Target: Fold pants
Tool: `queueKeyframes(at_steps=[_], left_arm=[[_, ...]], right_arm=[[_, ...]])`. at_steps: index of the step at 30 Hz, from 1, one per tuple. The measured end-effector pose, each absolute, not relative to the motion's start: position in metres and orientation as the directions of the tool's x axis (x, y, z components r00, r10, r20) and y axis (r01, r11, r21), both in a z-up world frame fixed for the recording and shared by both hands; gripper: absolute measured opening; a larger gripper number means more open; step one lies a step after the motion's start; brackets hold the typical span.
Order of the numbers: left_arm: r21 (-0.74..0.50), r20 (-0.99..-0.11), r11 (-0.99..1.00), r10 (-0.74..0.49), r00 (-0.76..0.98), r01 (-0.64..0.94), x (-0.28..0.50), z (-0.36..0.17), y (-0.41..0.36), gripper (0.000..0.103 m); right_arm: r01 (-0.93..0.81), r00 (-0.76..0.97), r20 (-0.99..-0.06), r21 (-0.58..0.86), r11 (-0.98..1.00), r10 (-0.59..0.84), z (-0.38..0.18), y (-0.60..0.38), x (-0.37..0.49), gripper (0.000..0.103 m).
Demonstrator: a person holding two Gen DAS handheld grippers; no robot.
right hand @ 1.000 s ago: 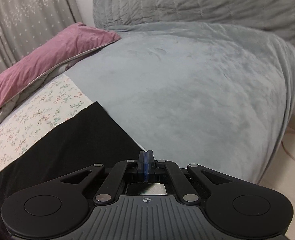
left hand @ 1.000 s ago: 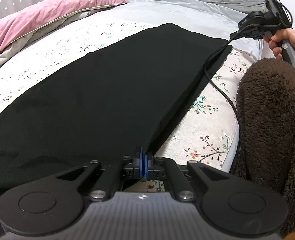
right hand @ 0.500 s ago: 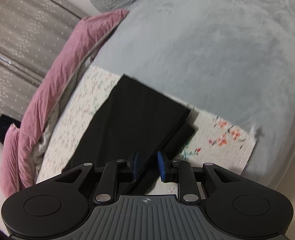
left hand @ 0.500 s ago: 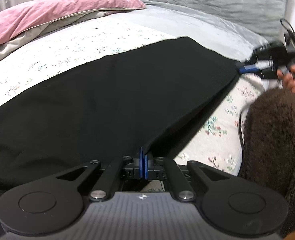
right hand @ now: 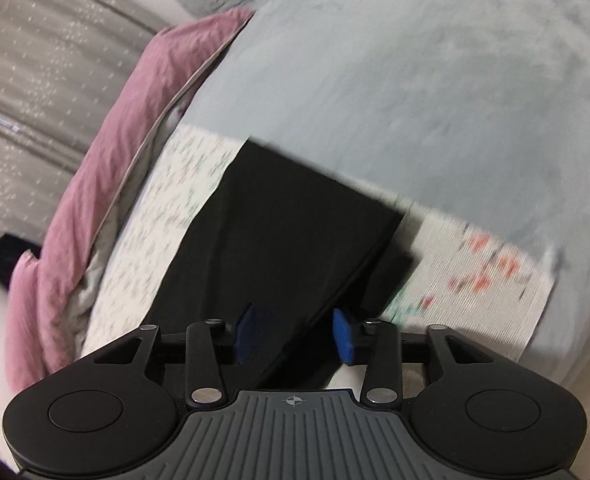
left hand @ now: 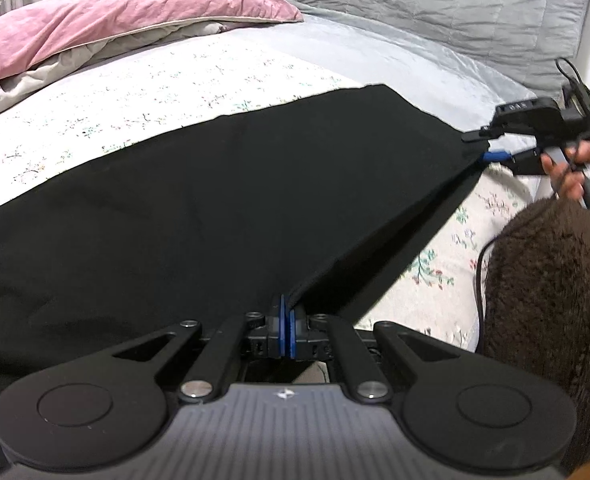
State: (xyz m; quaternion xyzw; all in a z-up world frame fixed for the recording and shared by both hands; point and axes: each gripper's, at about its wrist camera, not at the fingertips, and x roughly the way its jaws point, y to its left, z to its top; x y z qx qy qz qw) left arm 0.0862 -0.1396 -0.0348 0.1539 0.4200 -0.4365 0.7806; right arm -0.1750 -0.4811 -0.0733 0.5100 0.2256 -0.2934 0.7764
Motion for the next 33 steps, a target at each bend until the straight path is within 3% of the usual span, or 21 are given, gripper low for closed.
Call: queueKeyframes(at_steps=[1, 3, 5, 12, 17, 18, 20, 22, 24, 30, 33], left_arm=[[-0.121, -0.793, 0.568, -0.548, 0.265, 0.814, 0.085, -0.036, -0.139, 0.033], [-0.112, -0.799, 0.560, -0.541, 0.260, 0.821, 0.082, -0.040, -0.139, 0.033], [-0.105, -0.804, 0.546, -0.539, 0.253, 0.831, 0.079, -0.042, -0.139, 0.033], [-0.069, -0.803, 0.501, -0.541, 0.250, 0.863, 0.066, -0.034, -0.134, 0.033], [-0.075, -0.827, 0.495, -0.516, 0.223, 0.866, 0.066, -0.047, -0.140, 0.035], [-0.084, -0.822, 0.504, -0.523, 0.226, 0.860, 0.067, -0.045, -0.139, 0.036], [-0.104, -0.808, 0.534, -0.537, 0.242, 0.839, 0.068, -0.039, -0.131, 0.051], [-0.113, -0.794, 0.573, -0.543, 0.273, 0.812, 0.071, -0.031, -0.119, 0.074], [-0.119, -0.785, 0.621, -0.536, 0.310, 0.774, 0.077, -0.023, -0.102, 0.083], [-0.132, -0.783, 0.819, -0.432, 0.448, 0.558, 0.109, -0.005, -0.025, 0.101], [-0.121, -0.788, 0.900, -0.343, 0.511, 0.419, 0.126, 0.000, 0.023, 0.103]], right_arm=[[0.704, 0.709, -0.660, 0.641, 0.305, -0.247, -0.074, -0.483, -0.174, 0.025], [0.735, 0.678, -0.679, 0.608, 0.301, -0.282, -0.075, -0.488, -0.175, 0.007], [0.757, 0.651, -0.693, 0.563, 0.330, -0.310, -0.074, -0.486, -0.174, 0.000], [0.818, 0.552, -0.729, 0.379, 0.433, -0.405, -0.056, -0.461, -0.172, 0.000], [0.836, 0.498, -0.771, 0.307, 0.454, -0.396, -0.060, -0.460, -0.165, 0.001], [0.838, 0.489, -0.774, 0.289, 0.463, -0.403, -0.057, -0.458, -0.163, 0.009], [0.833, 0.476, -0.781, 0.253, 0.492, -0.405, -0.050, -0.451, -0.156, 0.015], [0.816, 0.480, -0.779, 0.226, 0.532, -0.404, -0.040, -0.444, -0.152, 0.034], [0.798, 0.491, -0.769, 0.209, 0.566, -0.408, -0.028, -0.435, -0.149, 0.059], [0.701, 0.550, -0.744, 0.164, 0.694, -0.380, 0.004, -0.397, -0.120, 0.063], [0.614, 0.596, -0.728, 0.142, 0.777, -0.338, 0.016, -0.369, -0.094, 0.067]])
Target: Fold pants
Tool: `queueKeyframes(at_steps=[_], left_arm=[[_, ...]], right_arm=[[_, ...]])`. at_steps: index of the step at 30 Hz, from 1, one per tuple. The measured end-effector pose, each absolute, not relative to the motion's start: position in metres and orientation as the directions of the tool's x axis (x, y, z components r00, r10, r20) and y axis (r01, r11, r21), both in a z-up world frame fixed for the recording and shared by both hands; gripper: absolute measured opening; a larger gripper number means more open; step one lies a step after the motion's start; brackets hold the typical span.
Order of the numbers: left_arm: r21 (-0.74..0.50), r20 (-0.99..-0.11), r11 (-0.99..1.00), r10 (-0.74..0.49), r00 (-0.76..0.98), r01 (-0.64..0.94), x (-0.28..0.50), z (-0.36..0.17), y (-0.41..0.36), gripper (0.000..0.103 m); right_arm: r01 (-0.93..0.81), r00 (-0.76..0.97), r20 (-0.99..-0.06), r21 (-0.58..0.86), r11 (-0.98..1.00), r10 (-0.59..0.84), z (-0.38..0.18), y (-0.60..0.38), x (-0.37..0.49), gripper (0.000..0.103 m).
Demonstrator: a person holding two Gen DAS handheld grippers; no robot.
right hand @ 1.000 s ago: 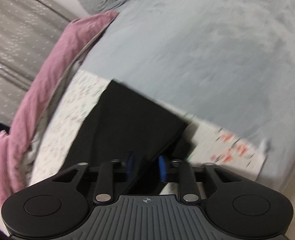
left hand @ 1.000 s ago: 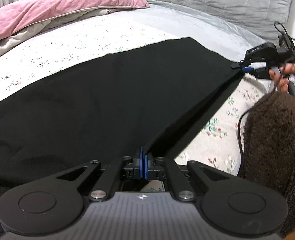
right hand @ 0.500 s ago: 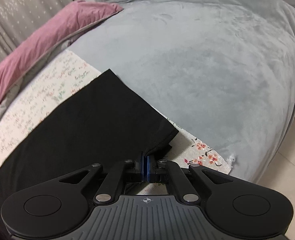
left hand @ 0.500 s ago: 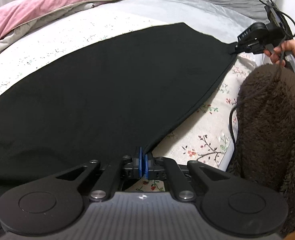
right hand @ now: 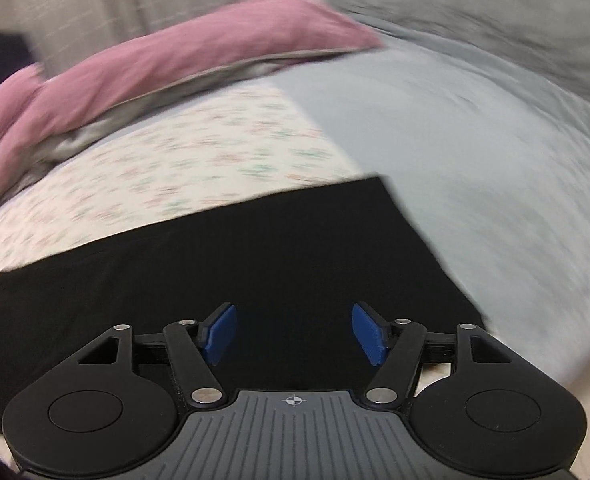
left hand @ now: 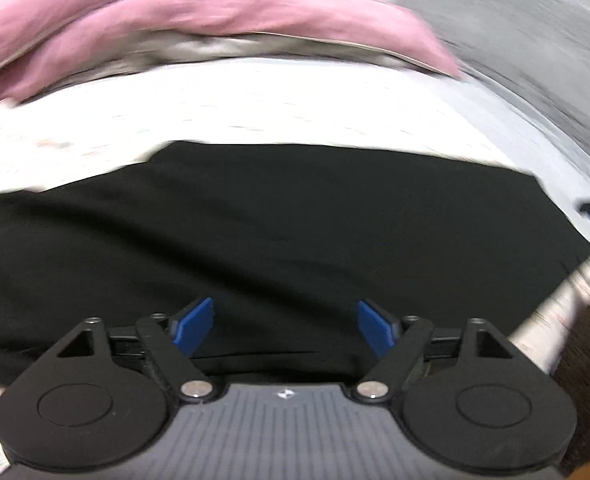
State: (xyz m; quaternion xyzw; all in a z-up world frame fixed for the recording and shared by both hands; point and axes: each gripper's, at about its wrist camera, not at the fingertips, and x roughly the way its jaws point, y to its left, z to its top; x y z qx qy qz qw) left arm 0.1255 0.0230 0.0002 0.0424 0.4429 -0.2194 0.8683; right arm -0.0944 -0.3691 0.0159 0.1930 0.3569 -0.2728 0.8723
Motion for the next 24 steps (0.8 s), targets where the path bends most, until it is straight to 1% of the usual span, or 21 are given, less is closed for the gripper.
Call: queueKeyframes(at_steps=[8, 11, 14, 17, 20, 24], left_arm=[[-0.077, -0.797, 0.991, -0.126, 0.591, 0.107, 0.155, 0.003, 0.142, 0.103], [-0.099, -0.793, 0.995, -0.084, 0.603, 0.008, 0.164, 0.005, 0.179, 0.103], [-0.144, -0.782, 0.987, -0.070, 0.620, -0.071, 0.169, 0.004, 0.204, 0.103], [-0.205, -0.749, 0.973, -0.089, 0.656, -0.102, 0.168, 0.006, 0.228, 0.103], [-0.261, -0.709, 0.959, -0.116, 0.695, -0.106, 0.163, 0.005, 0.242, 0.103], [-0.337, -0.678, 0.928, -0.125, 0.724, -0.156, 0.157, 0.001, 0.263, 0.103]], right_arm=[[0.340, 0.679, -0.719, 0.130, 0.931, -0.147, 0.018, -0.280, -0.018, 0.069], [0.215, 0.695, -0.715, 0.112, 0.970, -0.072, 0.014, -0.237, 0.006, 0.069], [0.093, 0.700, -0.714, 0.096, 0.991, 0.004, 0.009, -0.192, 0.023, 0.069], [-0.036, 0.696, -0.715, 0.058, 0.998, 0.067, 0.001, -0.145, 0.038, 0.069], [-0.139, 0.689, -0.718, -0.002, 0.990, 0.096, -0.008, -0.105, 0.045, 0.069], [-0.253, 0.680, -0.723, -0.077, 0.964, 0.121, -0.020, -0.065, 0.043, 0.069]])
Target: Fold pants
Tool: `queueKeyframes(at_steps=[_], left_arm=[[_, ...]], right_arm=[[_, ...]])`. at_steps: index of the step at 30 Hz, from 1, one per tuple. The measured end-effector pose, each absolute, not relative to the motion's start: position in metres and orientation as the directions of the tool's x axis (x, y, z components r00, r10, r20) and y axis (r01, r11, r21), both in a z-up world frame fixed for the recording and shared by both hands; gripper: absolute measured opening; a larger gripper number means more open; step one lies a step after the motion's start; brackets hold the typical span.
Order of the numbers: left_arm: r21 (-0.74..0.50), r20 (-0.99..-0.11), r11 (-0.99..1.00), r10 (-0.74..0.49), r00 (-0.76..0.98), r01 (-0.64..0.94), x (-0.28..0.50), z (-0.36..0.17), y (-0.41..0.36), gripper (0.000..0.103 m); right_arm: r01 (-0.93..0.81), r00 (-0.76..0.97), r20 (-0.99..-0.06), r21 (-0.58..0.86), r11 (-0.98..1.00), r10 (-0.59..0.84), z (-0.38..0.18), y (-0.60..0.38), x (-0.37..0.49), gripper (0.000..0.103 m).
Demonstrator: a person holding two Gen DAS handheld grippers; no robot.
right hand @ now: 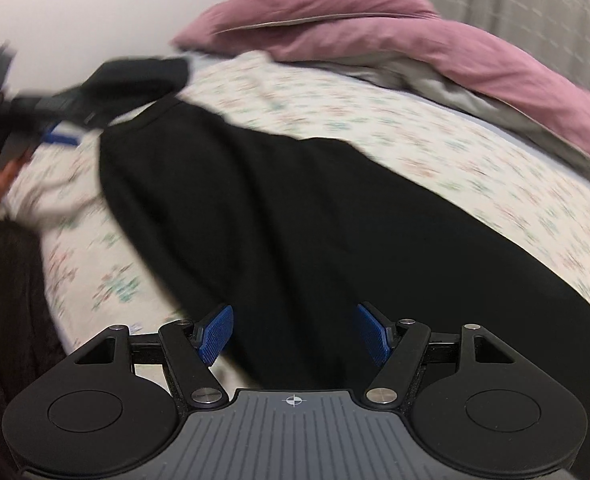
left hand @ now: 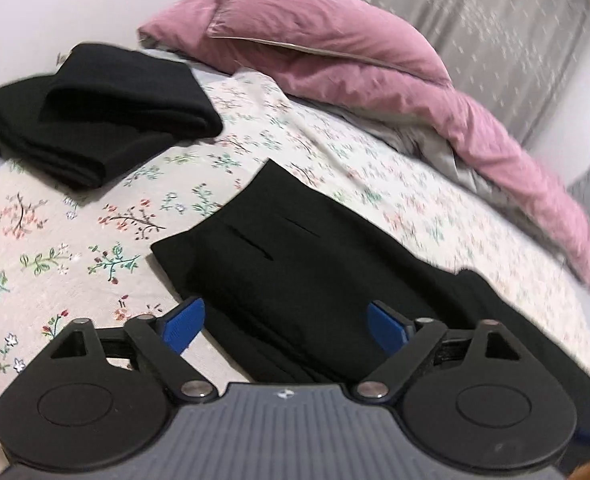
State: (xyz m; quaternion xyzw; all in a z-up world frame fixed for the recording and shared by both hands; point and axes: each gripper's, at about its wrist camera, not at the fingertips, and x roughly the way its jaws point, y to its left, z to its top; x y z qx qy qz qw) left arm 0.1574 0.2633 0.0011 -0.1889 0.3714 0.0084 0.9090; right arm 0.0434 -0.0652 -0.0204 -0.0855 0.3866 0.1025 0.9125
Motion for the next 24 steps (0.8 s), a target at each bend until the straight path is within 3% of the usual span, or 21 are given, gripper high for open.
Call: queueKeyframes(at_steps=[8, 11, 15, 19, 22, 23, 24], left_arm=[[-0.439, -0.684, 0.874, -0.175, 0.708, -0.208, 0.181, -0.017, 0.289, 0.088], [-0.429, -0.721, 0.868, -0.164, 0.673, -0.249, 0.188, -0.024, 0.289, 0.079], [-0.407, -0.733, 0.871, -0.134, 0.667, -0.273, 0.188, -0.026, 0.287, 0.058], [-0.411, -0.704, 0.871, -0.116, 0.700, -0.268, 0.184, -0.018, 0.286, 0.051], [-0.386, -0.699, 0.879, -0.081, 0.710, -0.281, 0.182, -0.012, 0.284, 0.049], [-0.386, -0.697, 0.876, -0.072, 0.714, -0.288, 0.181, -0.010, 0.285, 0.049], [-0.392, -0.690, 0.872, -0.066, 0.721, -0.295, 0.180, -0.007, 0.286, 0.048]], right_arm=[[-0.383, 0.691, -0.709, -0.194, 0.903, 0.141, -0.034, -0.027, 0.032, 0.063], [-0.411, 0.696, -0.706, -0.242, 0.879, 0.132, -0.039, -0.021, 0.031, 0.053], [-0.435, 0.699, -0.708, -0.313, 0.845, 0.098, -0.049, -0.013, 0.029, 0.040], [-0.440, 0.726, -0.686, -0.421, 0.793, 0.038, -0.059, -0.006, 0.026, 0.034], [-0.442, 0.737, -0.676, -0.459, 0.771, 0.020, -0.061, -0.004, 0.026, 0.019], [-0.453, 0.731, -0.682, -0.469, 0.759, 0.015, -0.063, -0.004, 0.027, 0.004], [-0.451, 0.732, -0.681, -0.481, 0.752, 0.003, -0.064, -0.003, 0.028, 0.002]])
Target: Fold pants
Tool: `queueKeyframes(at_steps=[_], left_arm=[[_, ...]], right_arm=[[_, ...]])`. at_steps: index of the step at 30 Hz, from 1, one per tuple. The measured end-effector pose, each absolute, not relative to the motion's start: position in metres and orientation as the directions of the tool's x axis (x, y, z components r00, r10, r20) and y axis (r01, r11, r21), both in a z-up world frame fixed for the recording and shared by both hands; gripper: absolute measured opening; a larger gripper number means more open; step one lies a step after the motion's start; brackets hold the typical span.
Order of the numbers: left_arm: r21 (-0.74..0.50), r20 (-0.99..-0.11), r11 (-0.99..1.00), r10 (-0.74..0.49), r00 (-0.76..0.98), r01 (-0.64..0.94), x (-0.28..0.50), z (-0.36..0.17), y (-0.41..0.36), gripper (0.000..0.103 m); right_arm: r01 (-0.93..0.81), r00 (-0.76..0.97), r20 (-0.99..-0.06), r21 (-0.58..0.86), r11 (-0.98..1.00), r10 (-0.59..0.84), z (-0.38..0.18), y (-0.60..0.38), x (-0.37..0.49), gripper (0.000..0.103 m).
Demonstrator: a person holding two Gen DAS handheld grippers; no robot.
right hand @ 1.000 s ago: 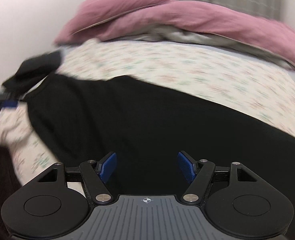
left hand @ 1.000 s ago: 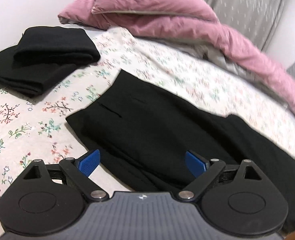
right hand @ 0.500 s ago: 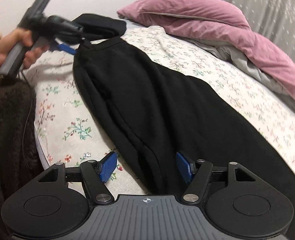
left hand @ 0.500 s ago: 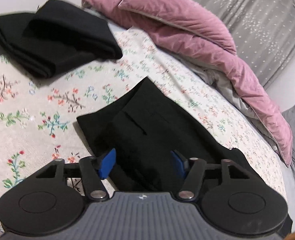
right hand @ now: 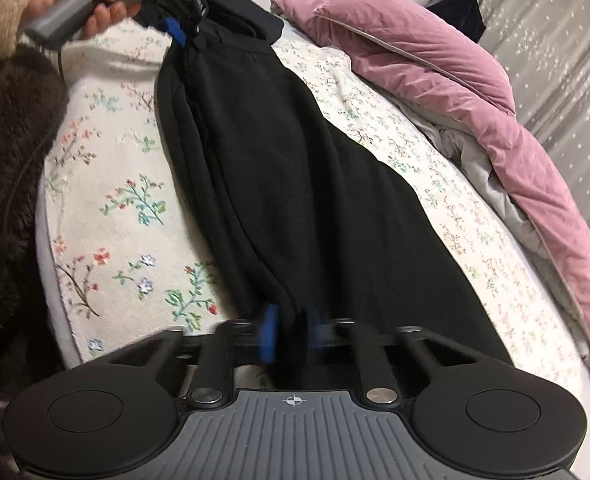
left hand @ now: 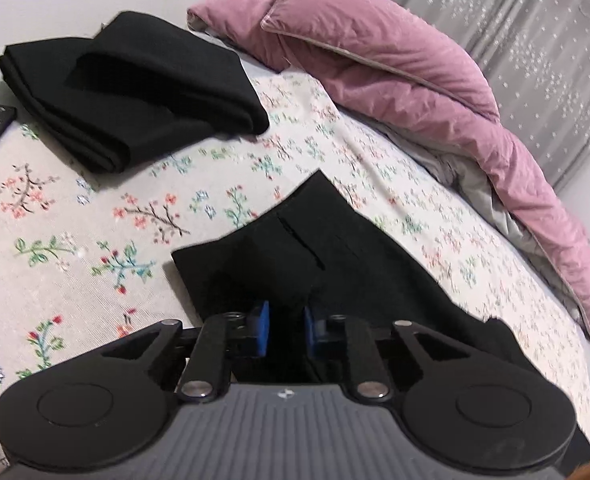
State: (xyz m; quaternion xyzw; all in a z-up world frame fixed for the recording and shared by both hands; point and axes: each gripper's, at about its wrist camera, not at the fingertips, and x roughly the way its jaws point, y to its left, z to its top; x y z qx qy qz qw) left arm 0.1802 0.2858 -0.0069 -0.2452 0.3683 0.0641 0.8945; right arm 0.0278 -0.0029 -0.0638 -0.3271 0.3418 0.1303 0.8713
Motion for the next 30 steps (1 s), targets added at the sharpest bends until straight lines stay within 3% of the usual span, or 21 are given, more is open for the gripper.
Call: queueKeyframes(at_steps=[6, 15, 19, 21, 23, 25, 27, 30], left_arm=[[-0.376, -0.665, 0.868, -0.011, 0.747, -0.323, 0.175, 0.009, 0.295, 0.047], [-0.187, -0.766, 0.902, 0.115, 0.633, -0.390, 0.175, -0.014, 0.292, 0.045], [-0.152, -0.818, 0.911, 0.101, 0.566, -0.383, 0.184, -0.022, 0.293, 0.046], [-0.133, -0.822, 0.923, 0.102, 0.561, -0.362, 0.184, -0.018, 0.291, 0.052], [-0.109, -0.813, 0.923, 0.131, 0.567, -0.370, 0.179, -0.010, 0.287, 0.064], [-0.081, -0.792, 0.927, 0.164, 0.589, -0.366, 0.173, 0.002, 0.281, 0.085], [-0.041, -0.751, 0.944, 0.186, 0.634, -0.326, 0.170, 0.014, 0.268, 0.089], [0.021, -0.716, 0.971, 0.180, 0.675, -0.237, 0.177, 0.028, 0.247, 0.091]], right_arm=[[-0.522, 0.700, -0.708, -0.419, 0.743, 0.093, -0.051, 0.002, 0.020, 0.001], [-0.587, 0.626, -0.761, -0.315, 0.746, 0.171, -0.055, 0.008, 0.023, 0.002], [-0.598, 0.597, -0.785, -0.301, 0.743, 0.162, -0.068, 0.013, 0.025, 0.003], [-0.580, 0.592, -0.788, -0.272, 0.768, 0.167, -0.067, 0.010, 0.028, 0.011], [-0.561, 0.571, -0.801, -0.217, 0.799, 0.183, -0.061, 0.004, 0.032, 0.015], [-0.550, 0.555, -0.806, -0.170, 0.817, 0.206, -0.052, -0.005, 0.034, 0.028], [-0.539, 0.552, -0.803, -0.137, 0.831, 0.226, -0.043, -0.014, 0.036, 0.042], [-0.519, 0.565, -0.785, -0.098, 0.849, 0.254, -0.028, -0.031, 0.043, 0.043]])
